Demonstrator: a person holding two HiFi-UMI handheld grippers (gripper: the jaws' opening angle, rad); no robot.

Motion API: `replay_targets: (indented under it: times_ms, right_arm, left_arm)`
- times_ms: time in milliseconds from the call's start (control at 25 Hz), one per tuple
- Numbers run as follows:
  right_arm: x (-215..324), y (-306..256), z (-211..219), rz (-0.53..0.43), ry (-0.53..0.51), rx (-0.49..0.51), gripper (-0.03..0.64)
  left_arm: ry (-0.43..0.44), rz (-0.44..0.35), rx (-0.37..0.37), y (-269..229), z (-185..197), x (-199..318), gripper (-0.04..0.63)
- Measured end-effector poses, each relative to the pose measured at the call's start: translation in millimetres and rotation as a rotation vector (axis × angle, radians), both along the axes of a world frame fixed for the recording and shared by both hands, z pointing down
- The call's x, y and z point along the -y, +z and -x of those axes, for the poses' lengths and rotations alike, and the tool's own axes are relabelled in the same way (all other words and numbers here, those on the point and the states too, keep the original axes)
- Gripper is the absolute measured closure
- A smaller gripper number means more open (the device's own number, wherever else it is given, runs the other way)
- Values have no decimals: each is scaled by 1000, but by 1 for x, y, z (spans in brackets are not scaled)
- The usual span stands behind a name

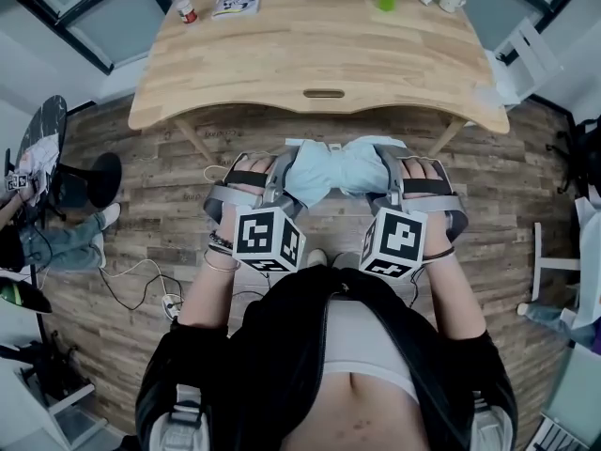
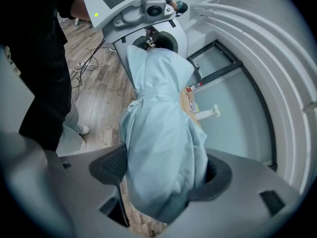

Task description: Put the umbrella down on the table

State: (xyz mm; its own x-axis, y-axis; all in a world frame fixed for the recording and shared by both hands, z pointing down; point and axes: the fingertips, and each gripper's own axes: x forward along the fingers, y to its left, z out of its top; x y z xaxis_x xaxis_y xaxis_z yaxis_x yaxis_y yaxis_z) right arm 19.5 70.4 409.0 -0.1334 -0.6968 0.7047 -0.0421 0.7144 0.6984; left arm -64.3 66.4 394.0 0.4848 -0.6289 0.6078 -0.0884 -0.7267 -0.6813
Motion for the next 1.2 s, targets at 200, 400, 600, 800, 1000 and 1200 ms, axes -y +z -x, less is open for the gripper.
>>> replay_targets:
  times_ms: [200, 400, 600, 800, 1000, 1200]
  right_arm:
    - [9, 0, -2, 2, 11, 2, 236]
    - [27, 0, -6, -6, 9, 5, 236]
    - [63, 5, -9, -8, -2, 3, 236]
    - [118, 4, -20, -19, -17, 4, 236]
    - [178, 3, -30, -18, -29, -4, 236]
    - [231, -5, -36, -25, -47, -13, 236]
  left_arm:
    - [15, 4, 4, 0, -3, 10, 345]
    - [10, -3, 7, 0, -6, 28, 344]
    - [-3, -6, 6, 4, -9, 62, 344]
    - [-12, -14, 7, 4, -21, 116, 344]
    - [-19, -15, 0, 3, -31, 176, 344]
    - [-40, -17, -7, -3, -37, 227, 344]
